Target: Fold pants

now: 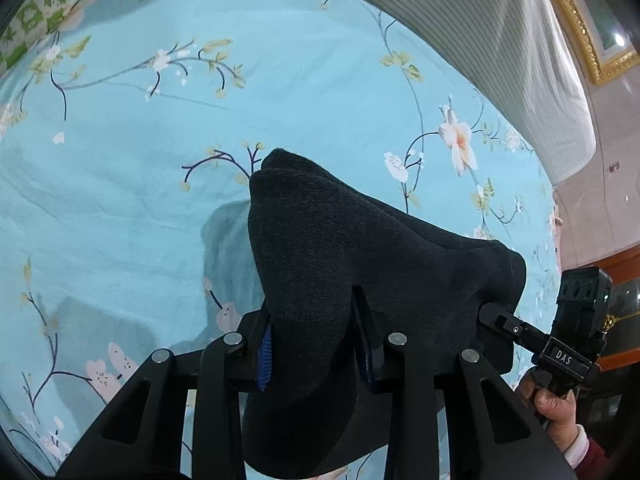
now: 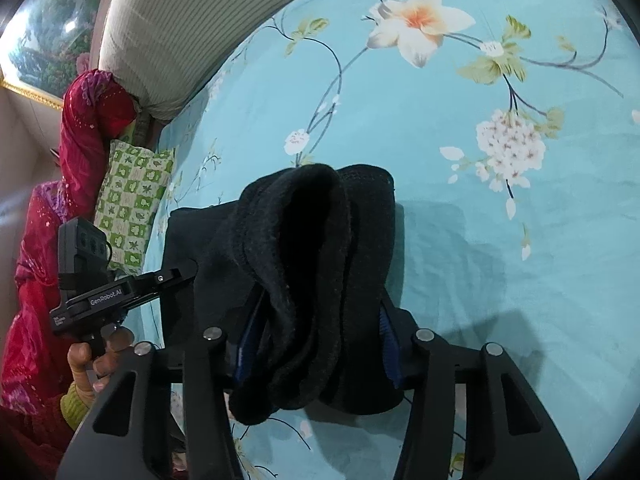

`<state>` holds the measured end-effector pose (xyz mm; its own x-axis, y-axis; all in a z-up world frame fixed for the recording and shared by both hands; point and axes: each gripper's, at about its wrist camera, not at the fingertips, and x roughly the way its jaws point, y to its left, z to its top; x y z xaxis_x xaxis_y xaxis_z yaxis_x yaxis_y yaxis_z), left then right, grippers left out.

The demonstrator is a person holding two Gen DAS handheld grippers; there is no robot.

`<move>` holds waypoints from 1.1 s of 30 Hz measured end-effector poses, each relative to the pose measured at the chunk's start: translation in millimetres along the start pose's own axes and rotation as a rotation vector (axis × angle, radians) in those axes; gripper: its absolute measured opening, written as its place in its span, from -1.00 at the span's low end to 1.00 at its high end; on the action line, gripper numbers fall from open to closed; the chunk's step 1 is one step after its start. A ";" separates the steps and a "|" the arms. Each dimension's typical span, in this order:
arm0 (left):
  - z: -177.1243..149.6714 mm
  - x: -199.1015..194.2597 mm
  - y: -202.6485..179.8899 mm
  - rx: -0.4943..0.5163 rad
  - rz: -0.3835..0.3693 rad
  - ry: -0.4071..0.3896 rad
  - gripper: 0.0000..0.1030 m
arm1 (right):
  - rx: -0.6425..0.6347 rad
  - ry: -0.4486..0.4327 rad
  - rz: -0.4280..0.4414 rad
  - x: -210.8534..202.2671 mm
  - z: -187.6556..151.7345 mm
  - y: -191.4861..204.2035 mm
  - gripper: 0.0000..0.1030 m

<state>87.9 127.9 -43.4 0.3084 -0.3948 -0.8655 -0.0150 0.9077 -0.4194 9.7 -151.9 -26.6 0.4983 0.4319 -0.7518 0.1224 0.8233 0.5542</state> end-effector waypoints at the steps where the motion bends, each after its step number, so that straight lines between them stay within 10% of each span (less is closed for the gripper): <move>1: -0.2 -2.2 -0.3 0.004 0.000 -0.002 -0.38 | -0.005 -0.001 -0.003 -0.9 0.3 0.7 0.00; 33: 13.7 -89.4 100.3 -0.140 0.061 -0.139 -0.43 | -0.162 0.091 0.123 69.1 38.9 95.7 -0.11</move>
<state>71.9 256.1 -4.3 0.4311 -0.3077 -0.8482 -0.1664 0.8968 -0.4099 89.3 -57.6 -11.6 0.4203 0.5580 -0.7156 -0.0772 0.8077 0.5845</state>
